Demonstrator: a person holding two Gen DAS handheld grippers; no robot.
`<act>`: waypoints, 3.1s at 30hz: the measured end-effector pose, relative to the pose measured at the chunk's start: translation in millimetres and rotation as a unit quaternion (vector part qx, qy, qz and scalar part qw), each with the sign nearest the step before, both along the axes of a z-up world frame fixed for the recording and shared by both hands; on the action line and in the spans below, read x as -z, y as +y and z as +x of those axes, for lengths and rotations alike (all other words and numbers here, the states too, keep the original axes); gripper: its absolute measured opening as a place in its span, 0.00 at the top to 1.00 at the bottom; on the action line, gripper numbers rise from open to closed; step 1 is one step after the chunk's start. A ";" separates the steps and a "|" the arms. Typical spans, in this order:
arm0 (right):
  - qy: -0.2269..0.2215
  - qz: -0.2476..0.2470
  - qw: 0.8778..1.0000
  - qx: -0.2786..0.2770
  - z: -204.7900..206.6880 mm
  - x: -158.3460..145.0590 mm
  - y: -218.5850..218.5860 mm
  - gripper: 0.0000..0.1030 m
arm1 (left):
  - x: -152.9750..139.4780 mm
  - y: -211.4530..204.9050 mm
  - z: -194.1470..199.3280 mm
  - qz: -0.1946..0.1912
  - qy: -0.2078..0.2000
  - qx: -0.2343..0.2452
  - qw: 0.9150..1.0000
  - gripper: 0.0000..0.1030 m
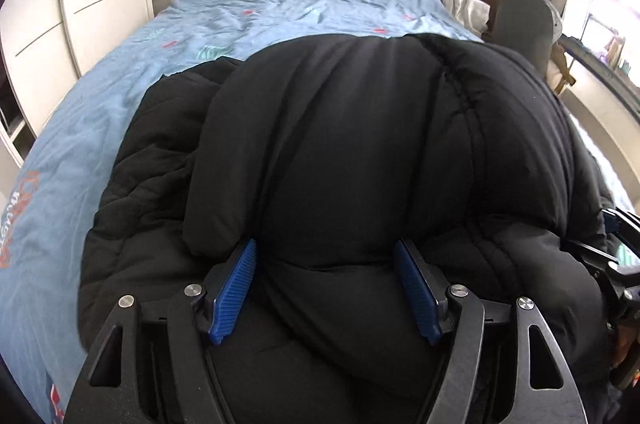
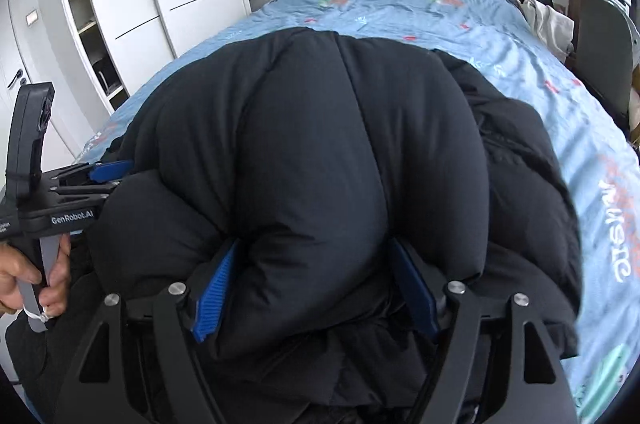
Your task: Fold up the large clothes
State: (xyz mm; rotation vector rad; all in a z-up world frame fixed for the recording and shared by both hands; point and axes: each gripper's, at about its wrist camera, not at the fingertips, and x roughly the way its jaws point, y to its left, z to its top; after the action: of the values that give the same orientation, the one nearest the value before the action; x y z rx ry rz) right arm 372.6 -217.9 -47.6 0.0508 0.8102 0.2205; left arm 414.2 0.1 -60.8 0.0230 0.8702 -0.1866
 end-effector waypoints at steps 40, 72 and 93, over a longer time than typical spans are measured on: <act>0.032 0.007 0.997 0.073 -79.8 -77.1 -34.8 0.26 | -83.4 67.6 -94.2 -0.028 0.011 -0.023 0.999 0.30; 0.074 0.133 0.963 0.222 -363.6 -35.0 -151.7 0.12 | -57.6 287.7 -300.6 -0.096 0.075 -0.171 0.978 0.13; 0.182 0.273 0.922 0.207 -346.3 86.5 -127.8 0.10 | 75.4 236.6 -320.2 -0.233 0.218 -0.124 0.940 0.15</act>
State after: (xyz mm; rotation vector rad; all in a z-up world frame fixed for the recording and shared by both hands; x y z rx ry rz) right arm 26.3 -345.7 -134.0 0.8033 1.0666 0.0267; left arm 94.0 236.7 -136.1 -0.5902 1.2412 -0.1597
